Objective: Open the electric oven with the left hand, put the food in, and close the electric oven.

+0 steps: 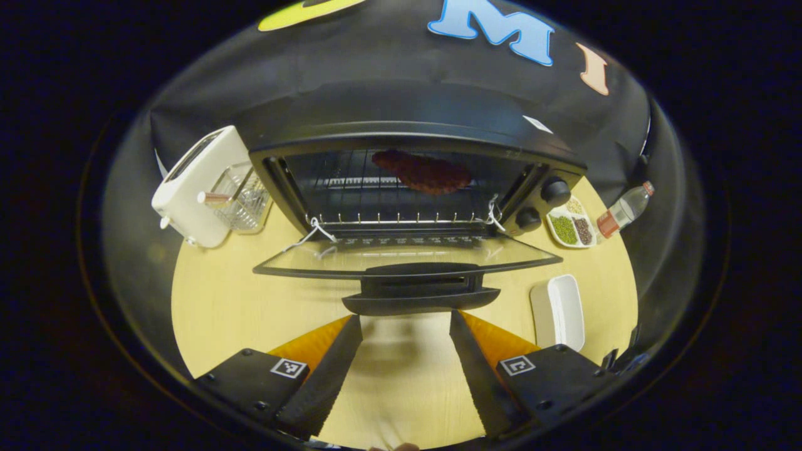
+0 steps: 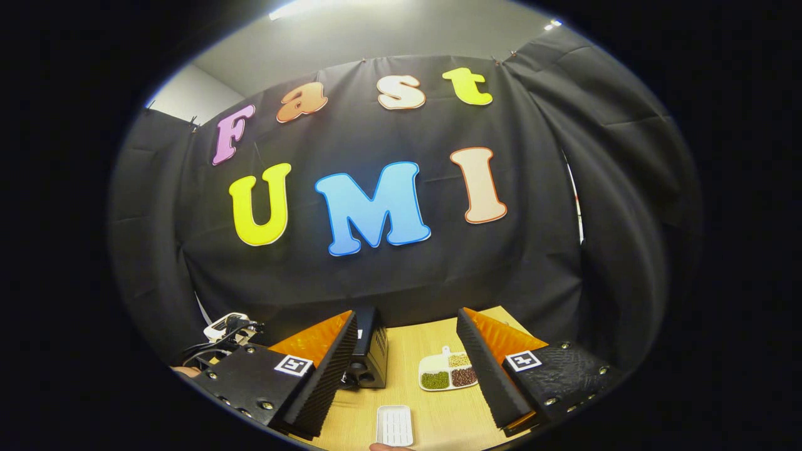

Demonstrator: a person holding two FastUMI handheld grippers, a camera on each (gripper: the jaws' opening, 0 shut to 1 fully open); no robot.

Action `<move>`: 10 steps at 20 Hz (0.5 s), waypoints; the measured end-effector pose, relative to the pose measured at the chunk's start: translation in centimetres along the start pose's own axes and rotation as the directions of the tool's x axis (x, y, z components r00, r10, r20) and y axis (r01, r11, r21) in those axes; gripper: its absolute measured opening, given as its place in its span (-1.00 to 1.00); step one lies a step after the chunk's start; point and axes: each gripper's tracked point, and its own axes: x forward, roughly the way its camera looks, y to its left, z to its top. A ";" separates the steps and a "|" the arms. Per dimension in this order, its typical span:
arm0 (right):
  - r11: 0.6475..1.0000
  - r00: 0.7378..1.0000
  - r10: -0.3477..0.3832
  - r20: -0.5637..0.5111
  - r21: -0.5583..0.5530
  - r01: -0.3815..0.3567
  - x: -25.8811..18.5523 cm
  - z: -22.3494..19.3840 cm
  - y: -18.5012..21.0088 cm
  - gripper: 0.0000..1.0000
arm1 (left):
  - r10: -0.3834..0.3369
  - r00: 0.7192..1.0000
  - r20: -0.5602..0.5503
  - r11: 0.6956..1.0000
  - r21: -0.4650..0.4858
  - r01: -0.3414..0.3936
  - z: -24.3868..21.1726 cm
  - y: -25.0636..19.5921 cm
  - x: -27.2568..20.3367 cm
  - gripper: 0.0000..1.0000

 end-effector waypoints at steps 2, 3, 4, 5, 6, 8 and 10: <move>1.000 1.000 0.002 -0.002 -0.001 -0.002 -0.2 0.0 0.0 0.93 | -0.001 1.000 0.008 1.000 0.006 0.001 0.5 -0.1 -0.2 0.92; 1.000 1.000 0.002 -0.005 0.000 -0.002 -0.2 -0.1 -0.1 0.93 | -0.003 1.000 0.010 1.000 0.004 0.003 0.6 -0.1 -0.3 0.92; 1.000 1.000 0.003 -0.013 0.000 -0.003 -0.2 -0.3 -0.2 0.93 | -0.003 1.000 0.011 1.000 0.002 0.003 0.8 -0.1 -0.4 0.92; 1.000 1.000 0.003 -0.023 -0.001 -0.003 -0.3 -0.5 -0.2 0.92 | -0.002 1.000 0.015 1.000 0.004 0.002 1.0 -0.1 -0.5 0.92; 1.000 1.000 0.004 -0.024 -0.003 -0.004 -0.3 -0.5 -0.3 0.92 | -0.002 1.000 0.020 1.000 0.009 0.002 1.3 -0.2 -0.5 0.92; 1.000 1.000 0.003 -0.022 -0.010 -0.004 -0.5 -0.3 -0.5 0.92 | 0.006 1.000 0.027 1.000 0.015 -0.007 1.8 -0.1 -0.6 0.89; 1.000 1.000 0.005 -0.024 -0.009 -0.005 -0.6 -0.3 -0.7 0.93 | 0.001 0.999 0.036 1.000 0.009 -0.002 2.1 -0.5 -0.9 0.87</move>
